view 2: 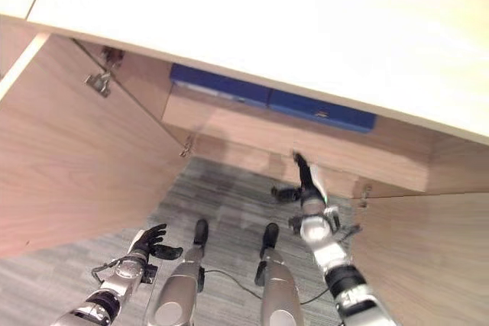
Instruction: Put the empty folder in the office cabinet
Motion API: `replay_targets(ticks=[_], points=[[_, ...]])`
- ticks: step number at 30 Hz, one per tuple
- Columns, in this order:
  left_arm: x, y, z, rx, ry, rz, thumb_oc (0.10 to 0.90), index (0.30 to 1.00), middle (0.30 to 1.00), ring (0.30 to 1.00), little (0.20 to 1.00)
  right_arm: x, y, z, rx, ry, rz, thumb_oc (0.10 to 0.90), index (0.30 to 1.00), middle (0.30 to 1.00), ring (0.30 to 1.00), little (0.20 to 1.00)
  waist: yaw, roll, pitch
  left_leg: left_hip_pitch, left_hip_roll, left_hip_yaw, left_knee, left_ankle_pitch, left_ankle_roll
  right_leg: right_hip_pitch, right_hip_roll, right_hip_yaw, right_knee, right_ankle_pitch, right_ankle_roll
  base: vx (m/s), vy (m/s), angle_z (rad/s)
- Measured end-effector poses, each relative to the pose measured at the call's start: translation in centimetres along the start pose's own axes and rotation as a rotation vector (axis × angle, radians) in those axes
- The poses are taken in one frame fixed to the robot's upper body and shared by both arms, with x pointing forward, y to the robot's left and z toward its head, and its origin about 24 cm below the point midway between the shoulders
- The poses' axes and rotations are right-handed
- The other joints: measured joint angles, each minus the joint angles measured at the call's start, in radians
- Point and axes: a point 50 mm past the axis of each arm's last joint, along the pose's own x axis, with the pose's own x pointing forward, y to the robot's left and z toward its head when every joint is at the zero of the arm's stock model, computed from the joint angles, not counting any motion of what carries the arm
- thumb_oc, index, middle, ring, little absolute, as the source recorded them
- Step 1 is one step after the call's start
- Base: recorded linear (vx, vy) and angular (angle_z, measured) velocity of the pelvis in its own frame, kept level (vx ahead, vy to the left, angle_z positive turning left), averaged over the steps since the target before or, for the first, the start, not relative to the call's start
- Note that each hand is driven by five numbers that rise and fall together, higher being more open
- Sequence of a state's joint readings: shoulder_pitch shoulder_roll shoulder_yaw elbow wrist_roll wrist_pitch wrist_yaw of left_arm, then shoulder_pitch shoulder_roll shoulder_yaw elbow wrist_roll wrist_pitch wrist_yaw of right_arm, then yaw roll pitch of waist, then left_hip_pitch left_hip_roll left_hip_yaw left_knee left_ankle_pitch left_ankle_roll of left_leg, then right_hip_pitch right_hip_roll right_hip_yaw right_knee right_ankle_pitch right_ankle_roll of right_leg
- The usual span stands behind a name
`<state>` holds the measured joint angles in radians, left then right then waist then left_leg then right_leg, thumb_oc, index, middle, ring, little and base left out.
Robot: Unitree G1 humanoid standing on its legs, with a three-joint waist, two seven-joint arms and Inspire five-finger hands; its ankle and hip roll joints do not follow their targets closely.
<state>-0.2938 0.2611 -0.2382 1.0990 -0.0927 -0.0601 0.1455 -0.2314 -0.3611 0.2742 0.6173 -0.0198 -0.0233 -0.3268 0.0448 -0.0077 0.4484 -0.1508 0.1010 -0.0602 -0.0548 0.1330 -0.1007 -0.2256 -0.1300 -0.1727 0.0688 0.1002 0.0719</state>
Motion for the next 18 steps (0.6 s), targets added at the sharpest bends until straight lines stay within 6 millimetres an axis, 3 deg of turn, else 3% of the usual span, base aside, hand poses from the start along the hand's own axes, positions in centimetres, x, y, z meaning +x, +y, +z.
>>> replay_targets(ticks=[3, 9, 15, 18], points=[[-0.4, -0.1, -1.4, -0.005, 0.041, 0.000, 0.800, 0.900, 0.900, 0.900, 0.900, -1.6, 1.0, -3.9, 0.012, 0.154, 0.029, 0.800, 0.900, 0.900, 0.900, 0.900, -0.026, -0.016, -0.044, 0.063, 0.002, 0.024, -0.021, -0.012, 0.004, 0.058, 0.008, 0.020, -0.044, 0.012, 0.008, 0.07, 0.057, -0.27], [-1.5, -0.9, -4.7, 0.001, 0.126, -0.024, 0.800, 0.900, 0.900, 0.900, 0.900, -6.4, 2.7, -11.8, -0.111, 0.467, 0.165, 0.800, 0.900, 0.900, 0.900, 0.900, -0.064, -0.011, -0.184, 0.142, 0.008, 0.046, -0.025, -0.039, 0.005, 0.149, 0.017, 0.033, -0.099, 0.016, 0.017, 0.03, 0.016, -0.13], [-3.2, -2.1, -8.1, 0.011, 0.214, -0.057, 0.800, 0.900, 0.900, 0.900, 0.900, -10.8, 4.0, -15.6, -0.116, 0.646, 0.248, 0.800, 0.900, 0.900, 0.900, 0.900, -0.071, -0.006, -0.265, 0.206, 0.013, 0.061, -0.030, -0.060, 0.007, 0.220, 0.024, 0.046, -0.135, 0.018, 0.016, 0.05, -0.013, -0.07], [-3.8, -2.7, -9.1, 0.028, 0.240, -0.085, 0.800, 0.900, 0.900, 0.900, 0.900, -11.7, 4.2, -16.3, -0.117, 0.688, 0.260, 0.800, 0.900, 0.900, 0.900, 0.900, -0.071, -0.017, -0.302, 0.213, 0.014, 0.064, -0.030, -0.062, 0.003, 0.221, 0.025, 0.051, -0.136, 0.018, 0.016, 0.03, -0.009, -0.04]])
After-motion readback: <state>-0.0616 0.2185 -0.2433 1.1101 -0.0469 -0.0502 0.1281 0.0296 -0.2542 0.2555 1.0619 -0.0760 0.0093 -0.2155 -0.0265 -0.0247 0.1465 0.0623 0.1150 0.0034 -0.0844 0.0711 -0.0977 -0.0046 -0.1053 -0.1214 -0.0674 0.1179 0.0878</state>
